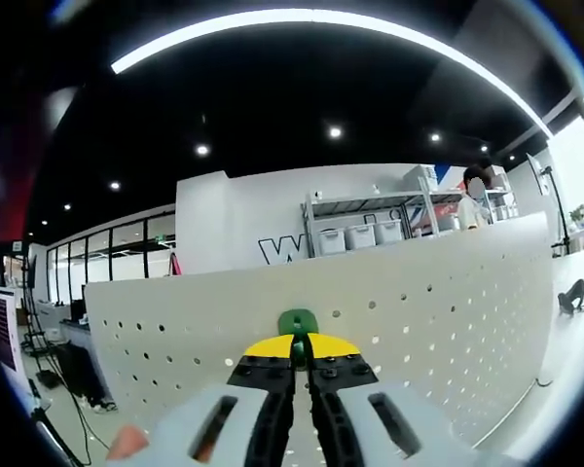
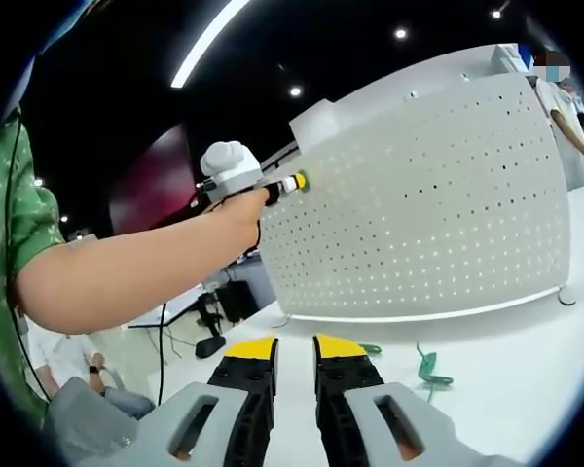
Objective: Insert the hook assembly into the mounting plate slot until the hook locks in place.
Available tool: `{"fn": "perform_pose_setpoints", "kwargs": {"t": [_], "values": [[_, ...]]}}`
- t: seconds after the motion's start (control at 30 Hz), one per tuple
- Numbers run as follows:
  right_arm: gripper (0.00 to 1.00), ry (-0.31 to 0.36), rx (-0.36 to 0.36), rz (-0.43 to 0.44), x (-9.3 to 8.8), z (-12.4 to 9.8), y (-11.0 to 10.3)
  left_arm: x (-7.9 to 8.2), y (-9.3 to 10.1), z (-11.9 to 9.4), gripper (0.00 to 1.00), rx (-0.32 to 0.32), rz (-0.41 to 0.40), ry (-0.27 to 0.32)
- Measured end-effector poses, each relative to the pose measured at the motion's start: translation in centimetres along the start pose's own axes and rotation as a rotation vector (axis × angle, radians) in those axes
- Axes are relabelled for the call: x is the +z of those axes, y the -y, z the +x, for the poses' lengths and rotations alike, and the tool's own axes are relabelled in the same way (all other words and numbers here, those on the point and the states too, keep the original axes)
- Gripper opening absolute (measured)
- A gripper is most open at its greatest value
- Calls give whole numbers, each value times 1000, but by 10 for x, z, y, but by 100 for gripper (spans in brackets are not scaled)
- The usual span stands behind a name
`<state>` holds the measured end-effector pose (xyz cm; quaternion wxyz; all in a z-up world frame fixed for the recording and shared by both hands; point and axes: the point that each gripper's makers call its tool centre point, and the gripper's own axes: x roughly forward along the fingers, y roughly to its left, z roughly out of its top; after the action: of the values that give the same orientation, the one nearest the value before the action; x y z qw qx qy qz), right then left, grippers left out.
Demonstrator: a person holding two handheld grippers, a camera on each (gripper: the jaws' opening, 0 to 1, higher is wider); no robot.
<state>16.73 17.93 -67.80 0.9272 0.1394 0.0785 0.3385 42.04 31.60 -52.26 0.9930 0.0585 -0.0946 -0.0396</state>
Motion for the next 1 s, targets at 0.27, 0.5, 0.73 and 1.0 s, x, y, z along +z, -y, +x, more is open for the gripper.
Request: {"fn": "perform_pose_setpoints", "kwargs": {"t": [0.27,0.5,0.73,1.0], "values": [[13,1,2,6,0,0,0,0,0,0,4,0,-9,2],[13,3,2,10,1,0,0,-2,-1,0,4,-1,-10,1],[13,0,3,14,0,0,0,-3,-1,1,4,-5,11,2],[13,-1,4,16,0,1,0,-3,0,1,4,-8,76,-5]]}}
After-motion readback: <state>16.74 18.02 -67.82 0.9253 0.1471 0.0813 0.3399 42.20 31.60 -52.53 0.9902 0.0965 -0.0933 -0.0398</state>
